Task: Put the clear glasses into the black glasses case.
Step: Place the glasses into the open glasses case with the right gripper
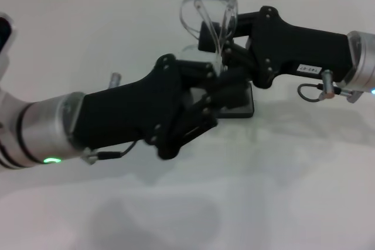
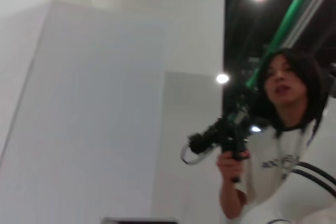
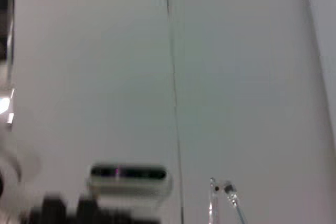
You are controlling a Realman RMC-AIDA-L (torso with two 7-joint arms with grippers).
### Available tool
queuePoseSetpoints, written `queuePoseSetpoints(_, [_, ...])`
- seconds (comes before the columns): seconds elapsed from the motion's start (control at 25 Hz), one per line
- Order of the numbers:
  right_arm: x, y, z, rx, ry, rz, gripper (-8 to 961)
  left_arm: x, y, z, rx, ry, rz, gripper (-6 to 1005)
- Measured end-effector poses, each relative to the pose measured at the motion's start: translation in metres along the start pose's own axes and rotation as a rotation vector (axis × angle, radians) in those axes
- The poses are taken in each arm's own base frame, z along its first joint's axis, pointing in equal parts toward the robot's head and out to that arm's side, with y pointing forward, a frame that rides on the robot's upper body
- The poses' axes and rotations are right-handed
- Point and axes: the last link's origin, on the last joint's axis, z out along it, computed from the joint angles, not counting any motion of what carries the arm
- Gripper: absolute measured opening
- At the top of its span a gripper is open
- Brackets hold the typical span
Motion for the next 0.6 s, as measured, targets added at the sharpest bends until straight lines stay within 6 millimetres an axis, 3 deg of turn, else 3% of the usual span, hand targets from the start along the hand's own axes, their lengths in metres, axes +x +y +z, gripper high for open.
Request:
queuePoseSetpoints(0.2, [0.002,0.005,0.000,-0.062,0.244,-0.102,108,0.014,0.010,-0.036,0.067,0.014,0.021,148])
queuePoseSetpoints(0.4, [0.001,0.019,0.003,-0.040,0.567,-0.223,109,0.030,0.016,-0.079,0.268,0.078,0.065,149])
queuePoseSetpoints(0.6, [-0.007,0.025,0.019,-0.012,0.807,-0.291,109,0.032,0.027,-0.096,0.350,0.101,0.096,149])
